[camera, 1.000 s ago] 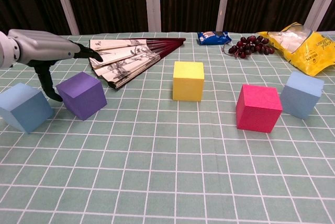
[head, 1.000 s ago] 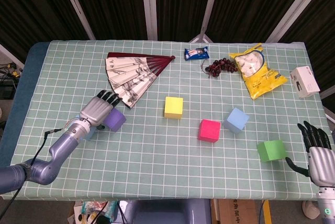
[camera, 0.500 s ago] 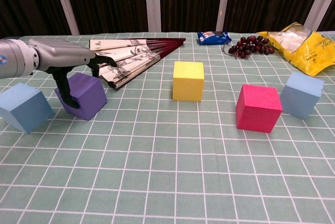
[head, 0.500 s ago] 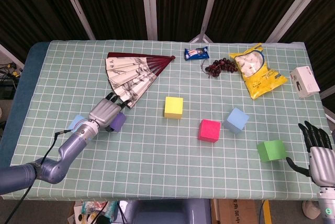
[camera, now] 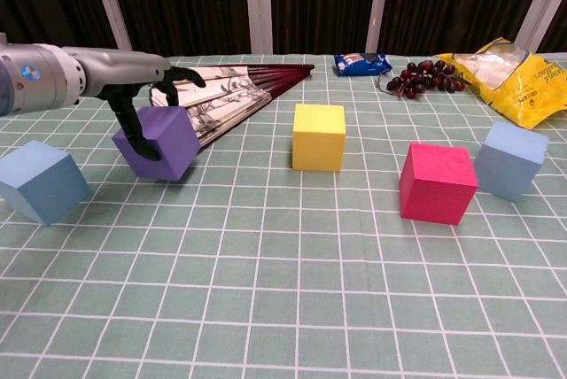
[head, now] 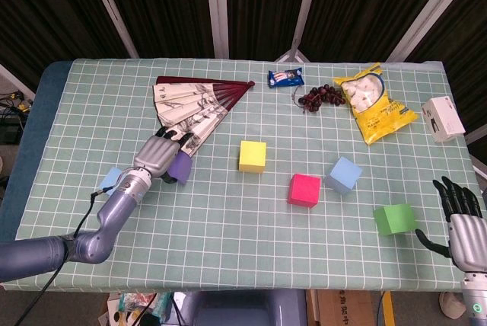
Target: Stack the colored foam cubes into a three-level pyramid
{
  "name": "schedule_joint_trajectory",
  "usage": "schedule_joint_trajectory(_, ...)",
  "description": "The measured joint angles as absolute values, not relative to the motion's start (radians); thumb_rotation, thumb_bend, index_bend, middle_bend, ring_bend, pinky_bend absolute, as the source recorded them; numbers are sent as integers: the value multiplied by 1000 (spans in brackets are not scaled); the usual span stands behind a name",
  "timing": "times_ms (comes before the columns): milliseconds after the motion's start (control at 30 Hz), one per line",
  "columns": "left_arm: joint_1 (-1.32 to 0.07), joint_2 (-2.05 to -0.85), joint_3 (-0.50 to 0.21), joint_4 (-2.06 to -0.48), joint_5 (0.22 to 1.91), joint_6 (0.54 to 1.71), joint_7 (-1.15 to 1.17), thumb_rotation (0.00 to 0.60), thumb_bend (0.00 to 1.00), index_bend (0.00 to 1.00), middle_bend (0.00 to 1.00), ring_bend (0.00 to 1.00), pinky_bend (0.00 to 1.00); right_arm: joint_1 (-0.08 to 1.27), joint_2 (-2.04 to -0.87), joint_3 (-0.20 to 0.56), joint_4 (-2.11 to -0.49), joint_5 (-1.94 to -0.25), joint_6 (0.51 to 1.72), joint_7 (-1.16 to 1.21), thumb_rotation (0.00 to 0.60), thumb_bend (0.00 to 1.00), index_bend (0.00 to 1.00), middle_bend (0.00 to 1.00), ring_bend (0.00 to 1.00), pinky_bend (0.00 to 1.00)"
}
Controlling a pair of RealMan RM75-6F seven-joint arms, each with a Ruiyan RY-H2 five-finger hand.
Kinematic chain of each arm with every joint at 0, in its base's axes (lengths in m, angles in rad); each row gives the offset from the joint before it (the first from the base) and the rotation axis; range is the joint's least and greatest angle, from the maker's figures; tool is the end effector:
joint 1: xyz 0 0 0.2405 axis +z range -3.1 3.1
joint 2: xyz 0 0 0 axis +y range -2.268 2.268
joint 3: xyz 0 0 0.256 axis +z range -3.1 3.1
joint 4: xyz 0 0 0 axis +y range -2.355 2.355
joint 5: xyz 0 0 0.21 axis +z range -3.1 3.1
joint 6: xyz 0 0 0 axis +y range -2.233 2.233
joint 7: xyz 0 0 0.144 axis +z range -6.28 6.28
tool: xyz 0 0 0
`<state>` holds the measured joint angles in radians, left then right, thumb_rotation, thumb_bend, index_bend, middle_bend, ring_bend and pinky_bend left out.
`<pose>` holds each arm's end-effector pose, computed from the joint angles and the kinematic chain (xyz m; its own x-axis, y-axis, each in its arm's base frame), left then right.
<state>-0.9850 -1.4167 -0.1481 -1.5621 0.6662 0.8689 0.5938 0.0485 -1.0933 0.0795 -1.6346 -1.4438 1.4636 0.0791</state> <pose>-0.1199 0.3829 0.0080 0.5821 0.3322 0.7422 0.8083 -0.3361 -0.4835 -0.3209 -0.1753 0.1697 0.3168 -0.0020 0.9485 -0.9456 0.0772 0.3160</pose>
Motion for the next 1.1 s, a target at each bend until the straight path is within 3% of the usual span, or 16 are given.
schedule_joint_trajectory(433,-1172,-1528,-237,-1557,327,972,803,600,235,28,471,119,63,49,-1091,81,-1634,-1442,1461,89,600,244,0,0,0,0)
schedule_joint_trajectory(1100,-1321,-1713,-324,-1353,110,1070,963,600,236,29,470,120,63,51,-1086,79,-1638,-1444,1454,108,600,244,0,0,0,0)
